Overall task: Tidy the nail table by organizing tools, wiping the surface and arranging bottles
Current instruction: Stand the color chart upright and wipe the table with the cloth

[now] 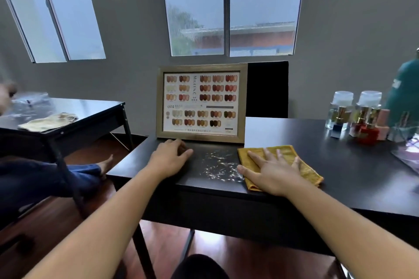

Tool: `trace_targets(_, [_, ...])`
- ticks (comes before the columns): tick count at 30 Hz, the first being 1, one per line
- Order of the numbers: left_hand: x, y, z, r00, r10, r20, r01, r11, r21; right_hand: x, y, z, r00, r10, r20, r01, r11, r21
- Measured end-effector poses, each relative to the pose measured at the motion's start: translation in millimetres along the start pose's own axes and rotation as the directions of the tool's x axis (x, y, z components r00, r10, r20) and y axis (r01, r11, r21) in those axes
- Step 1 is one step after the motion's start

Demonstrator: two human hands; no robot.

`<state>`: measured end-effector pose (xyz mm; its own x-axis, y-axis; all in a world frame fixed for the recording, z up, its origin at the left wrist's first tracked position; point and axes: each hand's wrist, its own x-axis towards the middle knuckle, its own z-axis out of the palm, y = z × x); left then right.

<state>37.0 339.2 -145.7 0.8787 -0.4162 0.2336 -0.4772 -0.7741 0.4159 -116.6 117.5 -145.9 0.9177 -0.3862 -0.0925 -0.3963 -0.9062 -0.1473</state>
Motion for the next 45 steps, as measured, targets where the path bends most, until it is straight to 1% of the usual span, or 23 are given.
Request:
trace_targets(2, [0.6, -19.4, 1.6, 0.998, -0.043, 0.034, 0.04, 0.994, 0.104, 2.5, -1.4, 5.4, 0.999, 0.035, 0.001, -0.035, 0.999, -0.032])
trace_targets(6, [2.6, -28.1, 9.4, 1.0, -0.018, -0.005, 0.018, 0.988, 0.151, 6.3, -12.9, 7.3, 0.999, 0.05, -0.005, -0.05, 0.999, -0.019])
trace_targets(8, [3.3, -27.8, 11.0, 1.0, -0.019, -0.015, 0.021, 0.987, 0.159, 4.2, -22.4, 7.6, 0.997, -0.002, -0.072, 0.005, 0.999, 0.034])
trace_targets(10, [2.8, -28.8, 11.2, 1.0, -0.017, -0.017, 0.02, 0.988, 0.156, 0.7, -26.1, 6.6, 0.98, -0.054, -0.193, 0.083, 0.986, 0.143])
trace_targets(12, [2.5, -29.5, 10.9, 1.0, -0.011, -0.018, 0.014, 0.989, 0.146, -1.3, -25.4, 4.3, 0.959, -0.046, -0.279, 0.119, 0.961, 0.249])
trace_targets(13, [2.1, -29.3, 10.8, 1.0, -0.008, -0.018, 0.011, 0.99, 0.144, -1.4, -25.6, 2.9, 0.956, -0.03, -0.293, 0.114, 0.955, 0.275])
trace_targets(17, [1.1, -27.3, 10.5, 1.0, -0.015, -0.016, 0.017, 0.989, 0.146, 6.3, -37.7, -0.6, 0.961, 0.039, -0.272, 0.058, 0.939, 0.339])
trace_targets(20, [0.7, -27.7, 9.8, 1.0, -0.021, -0.013, 0.023, 0.989, 0.148, 8.8, -59.2, 0.9, 0.969, 0.015, -0.246, 0.074, 0.934, 0.349])
trace_targets(21, [0.6, -28.1, 9.7, 1.0, -0.021, -0.012, 0.023, 0.989, 0.147, 8.8, -66.5, 3.1, 0.974, -0.021, -0.224, 0.092, 0.946, 0.312])
trace_targets(23, [0.1, -28.8, 10.1, 1.0, -0.02, -0.013, 0.022, 0.989, 0.145, 6.7, -76.6, 9.6, 0.981, -0.132, -0.142, 0.155, 0.975, 0.163])
trace_targets(24, [0.1, -29.1, 10.2, 1.0, -0.019, -0.013, 0.021, 0.989, 0.146, 4.3, -78.2, 11.9, 0.977, -0.186, -0.1, 0.195, 0.976, 0.095])
trace_targets(26, [1.1, -28.7, 10.4, 1.0, -0.017, -0.012, 0.018, 0.989, 0.144, -0.6, -71.9, 13.7, 0.965, -0.259, -0.048, 0.26, 0.965, 0.029])
trace_targets(28, [2.6, -29.9, 8.6, 1.0, -0.007, 0.002, 0.007, 0.99, 0.142, -6.9, -58.7, 14.6, 0.961, -0.277, -0.024, 0.277, 0.961, 0.013])
trace_targets(32, [4.4, -41.8, -2.3, 0.998, 0.007, 0.06, -0.013, 0.995, 0.104, -16.3, -42.0, 12.0, 0.975, -0.217, 0.038, 0.219, 0.974, -0.055])
trace_targets(34, [3.5, -46.4, -5.4, 0.999, 0.005, 0.052, -0.01, 0.995, 0.1, -15.0, -41.5, 9.4, 0.978, -0.208, 0.029, 0.209, 0.977, -0.046])
trace_targets(36, [1.8, -46.1, -4.4, 0.999, 0.011, 0.04, -0.016, 0.992, 0.126, -11.6, -42.0, 7.6, 0.974, -0.224, -0.021, 0.224, 0.975, -0.003])
trace_targets(38, [1.0, -44.4, -3.1, 0.999, 0.018, 0.03, -0.021, 0.99, 0.14, -7.1, -43.9, 6.1, 0.969, -0.233, -0.077, 0.239, 0.967, 0.084])
trace_targets(41, [0.7, -43.8, -3.3, 1.0, 0.018, 0.022, -0.021, 0.991, 0.134, 3.6, -51.0, 3.7, 0.971, -0.171, -0.166, 0.206, 0.952, 0.225])
trace_targets(43, [0.1, -44.0, -3.0, 1.0, 0.017, 0.022, -0.019, 0.991, 0.131, 11.8, -61.2, 2.4, 0.976, -0.132, -0.174, 0.173, 0.953, 0.248])
trace_targets(45, [-0.4, -43.9, -2.6, 1.0, 0.017, 0.024, -0.02, 0.991, 0.135, 19.7, -73.6, 2.7, 0.977, -0.146, -0.155, 0.18, 0.956, 0.23])
